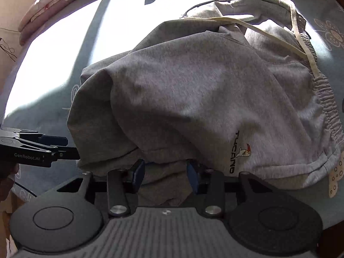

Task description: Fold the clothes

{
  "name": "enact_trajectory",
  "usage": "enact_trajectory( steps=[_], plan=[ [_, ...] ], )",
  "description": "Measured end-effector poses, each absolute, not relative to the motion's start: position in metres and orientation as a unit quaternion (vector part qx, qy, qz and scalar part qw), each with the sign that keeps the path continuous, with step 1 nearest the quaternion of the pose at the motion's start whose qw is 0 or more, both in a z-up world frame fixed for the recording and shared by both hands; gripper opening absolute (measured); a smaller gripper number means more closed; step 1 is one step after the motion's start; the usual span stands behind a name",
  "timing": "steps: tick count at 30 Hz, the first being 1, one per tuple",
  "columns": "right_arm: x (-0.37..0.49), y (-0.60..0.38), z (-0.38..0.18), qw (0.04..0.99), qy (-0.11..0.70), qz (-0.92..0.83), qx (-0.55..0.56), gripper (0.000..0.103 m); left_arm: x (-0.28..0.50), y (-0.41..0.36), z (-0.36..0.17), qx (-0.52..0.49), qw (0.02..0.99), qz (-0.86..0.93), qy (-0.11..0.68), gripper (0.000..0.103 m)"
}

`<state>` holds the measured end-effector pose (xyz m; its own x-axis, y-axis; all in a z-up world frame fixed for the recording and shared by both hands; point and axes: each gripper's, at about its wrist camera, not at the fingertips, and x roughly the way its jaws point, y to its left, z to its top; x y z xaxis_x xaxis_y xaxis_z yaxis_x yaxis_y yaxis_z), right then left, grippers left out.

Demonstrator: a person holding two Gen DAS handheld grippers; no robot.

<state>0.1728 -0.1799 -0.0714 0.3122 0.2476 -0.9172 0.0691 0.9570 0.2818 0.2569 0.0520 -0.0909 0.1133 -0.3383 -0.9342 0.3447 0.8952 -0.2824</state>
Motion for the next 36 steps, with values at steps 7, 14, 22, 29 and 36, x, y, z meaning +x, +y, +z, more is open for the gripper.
enact_trajectory(
  steps=[7,14,22,29,36],
  plan=[
    [0.176,-0.18,-0.057,0.815,0.559,0.106,0.11,0.048,0.263,0.059,-0.079,-0.033,0.764,-0.215,0.607,0.068],
    [0.187,-0.177,-0.066,0.795,0.581,0.162,0.062,0.055,0.256,0.065,-0.08,-0.06,0.773,-0.18,0.605,0.069],
    [0.19,-0.172,-0.05,0.809,0.548,0.205,0.065,0.055,0.244,0.069,-0.076,-0.071,0.789,-0.14,0.595,0.073],
    [0.218,-0.194,-0.016,0.844,0.496,0.191,0.073,0.055,0.242,0.074,-0.072,-0.081,0.801,-0.122,0.581,0.074],
    [0.246,-0.174,-0.01,0.857,0.48,0.182,0.04,0.055,0.241,0.086,-0.081,-0.056,0.805,-0.114,0.58,0.074]
  ],
)
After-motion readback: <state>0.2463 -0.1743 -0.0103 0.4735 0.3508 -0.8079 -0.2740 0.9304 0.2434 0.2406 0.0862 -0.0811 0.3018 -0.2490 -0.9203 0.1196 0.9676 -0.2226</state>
